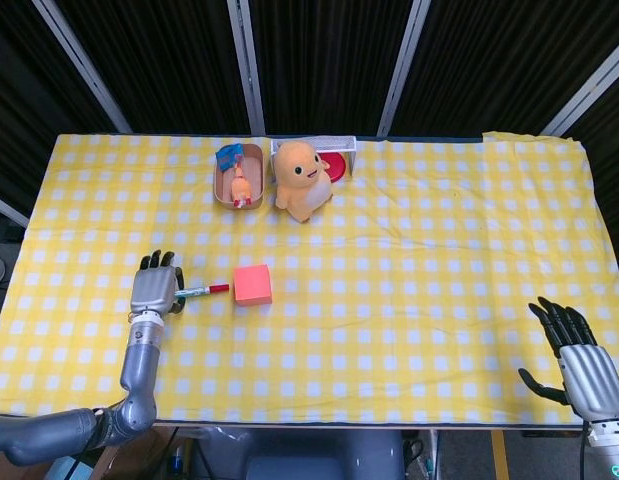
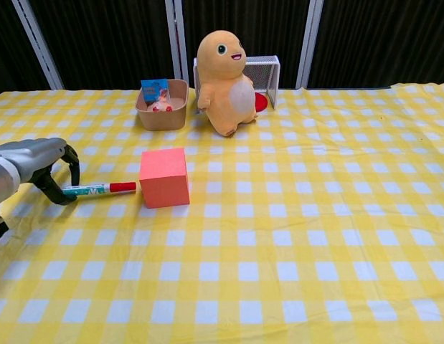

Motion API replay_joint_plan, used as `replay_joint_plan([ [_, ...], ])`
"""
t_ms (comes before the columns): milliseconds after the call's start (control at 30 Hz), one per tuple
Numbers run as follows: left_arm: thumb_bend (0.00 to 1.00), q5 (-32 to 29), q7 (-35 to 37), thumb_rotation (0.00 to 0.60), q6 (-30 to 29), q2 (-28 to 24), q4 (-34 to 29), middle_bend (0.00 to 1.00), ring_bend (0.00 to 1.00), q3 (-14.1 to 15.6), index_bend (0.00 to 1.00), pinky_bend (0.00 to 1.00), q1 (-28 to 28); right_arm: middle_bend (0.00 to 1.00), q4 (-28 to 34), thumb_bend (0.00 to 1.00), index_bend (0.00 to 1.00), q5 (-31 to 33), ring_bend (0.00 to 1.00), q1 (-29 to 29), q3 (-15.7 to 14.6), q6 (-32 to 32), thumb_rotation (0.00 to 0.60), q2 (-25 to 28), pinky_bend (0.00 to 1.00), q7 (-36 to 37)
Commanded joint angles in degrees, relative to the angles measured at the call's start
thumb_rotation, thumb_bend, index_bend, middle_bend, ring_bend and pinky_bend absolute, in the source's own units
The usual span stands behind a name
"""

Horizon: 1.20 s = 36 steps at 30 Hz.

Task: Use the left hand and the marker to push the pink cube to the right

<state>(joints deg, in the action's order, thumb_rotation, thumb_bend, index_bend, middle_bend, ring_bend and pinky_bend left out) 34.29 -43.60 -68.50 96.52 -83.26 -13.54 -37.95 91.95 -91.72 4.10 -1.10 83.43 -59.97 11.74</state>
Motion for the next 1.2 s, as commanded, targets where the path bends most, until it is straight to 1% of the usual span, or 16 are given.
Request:
replay_joint_plan([
  [33, 0.45, 1.3, 1.2, 0.6, -0.4, -2.2, -1.3, 0.1, 0.0, 0.6, 0.59, 0.08, 1.1, 0.0, 0.0, 0.32, 0.0, 0.0, 0.0, 0.0, 0.0, 0.0, 0.6, 0.0, 0.0, 0.0],
  [300, 0.45, 3.1, 4.8, 0.6, 1.5, -6.6, -1.7, 0.1, 0.0, 1.4, 0.59, 0.08, 2.9, 0.0, 0.1, 0.32, 0.0, -0.1, 0.0, -0.1, 0.0, 0.1, 0.6, -0.1, 0.0, -0.4],
  [533, 0.45, 5.5, 7.5, 0.6, 3.8, -7.6, -0.7, 0.1, 0.0, 2.0, 0.59, 0.08, 2.9, 0.0, 0.3, 0.32, 0.0, 0.2, 0.0, 0.0, 0.1, -0.1, 0.6, -0.1, 0.0, -0.5],
  [833, 0.45, 7.1, 8.0, 0.6, 5.1, -5.5, 0.4, 0.1, 0.0, 2.1, 0.59, 0.08, 1.5, 0.0, 0.3, 0.32, 0.0, 0.2, 0.0, -0.1, 0.1, 0.1, 0.6, 0.0, 0.0, -0.2],
  [1200, 0.45, 5.1, 4.4, 0.6, 5.5, -0.9, 1.1, 0.1, 0.0, 1.2, 0.59, 0.08, -1.9, 0.0, 0.4, 0.32, 0.0, 0.1, 0.0, 0.0, 0.1, 0.1, 0.6, 0.2, 0.0, 0.7],
])
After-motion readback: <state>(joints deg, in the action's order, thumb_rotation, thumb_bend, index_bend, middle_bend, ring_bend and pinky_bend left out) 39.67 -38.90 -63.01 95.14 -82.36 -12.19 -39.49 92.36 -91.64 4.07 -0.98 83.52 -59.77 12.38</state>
